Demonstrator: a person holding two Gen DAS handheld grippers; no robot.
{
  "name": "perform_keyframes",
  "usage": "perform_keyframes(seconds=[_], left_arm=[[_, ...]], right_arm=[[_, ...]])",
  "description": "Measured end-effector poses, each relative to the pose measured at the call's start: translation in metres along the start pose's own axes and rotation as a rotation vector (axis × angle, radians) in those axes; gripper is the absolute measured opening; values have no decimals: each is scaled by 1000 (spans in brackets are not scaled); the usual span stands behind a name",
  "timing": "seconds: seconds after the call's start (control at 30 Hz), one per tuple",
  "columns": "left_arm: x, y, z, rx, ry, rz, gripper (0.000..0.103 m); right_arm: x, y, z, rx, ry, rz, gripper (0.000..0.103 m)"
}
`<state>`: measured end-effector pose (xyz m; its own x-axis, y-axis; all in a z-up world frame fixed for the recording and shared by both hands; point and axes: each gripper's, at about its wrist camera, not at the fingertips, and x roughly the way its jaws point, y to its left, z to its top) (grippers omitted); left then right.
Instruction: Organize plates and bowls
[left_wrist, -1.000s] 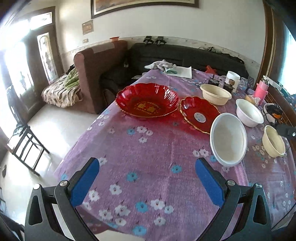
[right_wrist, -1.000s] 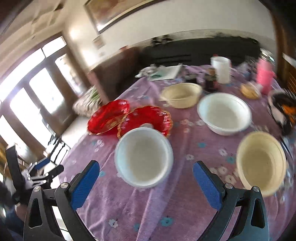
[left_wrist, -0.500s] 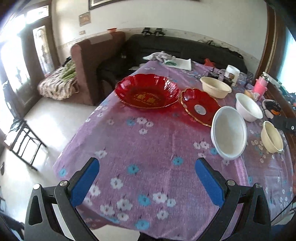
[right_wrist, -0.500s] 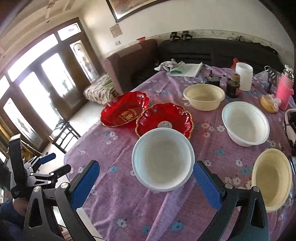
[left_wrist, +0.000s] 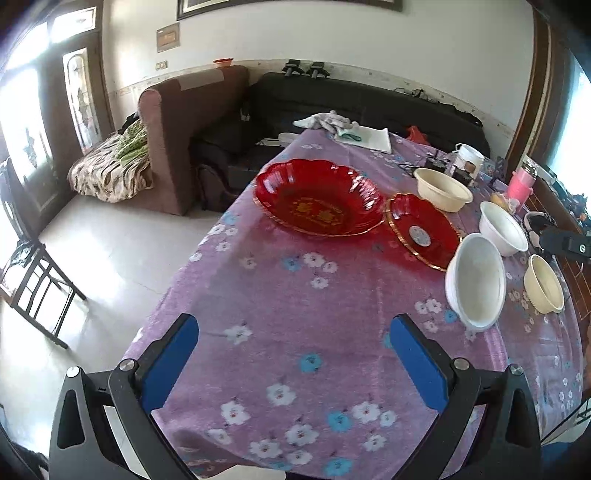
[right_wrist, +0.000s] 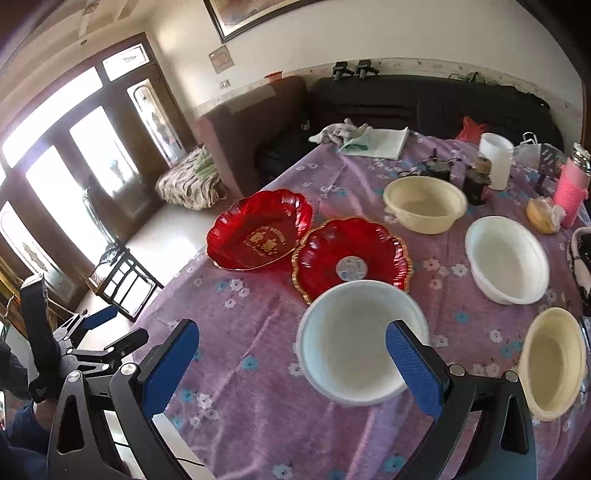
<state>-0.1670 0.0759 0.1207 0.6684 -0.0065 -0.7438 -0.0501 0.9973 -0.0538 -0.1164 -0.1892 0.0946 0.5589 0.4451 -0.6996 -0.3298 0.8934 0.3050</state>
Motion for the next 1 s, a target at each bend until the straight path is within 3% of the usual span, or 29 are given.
perform_keyframes(seconds=[0.3, 0.57, 1.0], left_arm=[[-20, 48, -21, -73, 1, 77, 103], [-38, 68, -33, -128, -13, 129, 103], [-43, 65, -38, -134, -9, 137, 103]], right_arm=[[42, 58, 1, -85, 74, 97, 103], [59, 105, -4, -173, 109, 175, 103], [64, 110, -2, -199, 136, 212, 103]])
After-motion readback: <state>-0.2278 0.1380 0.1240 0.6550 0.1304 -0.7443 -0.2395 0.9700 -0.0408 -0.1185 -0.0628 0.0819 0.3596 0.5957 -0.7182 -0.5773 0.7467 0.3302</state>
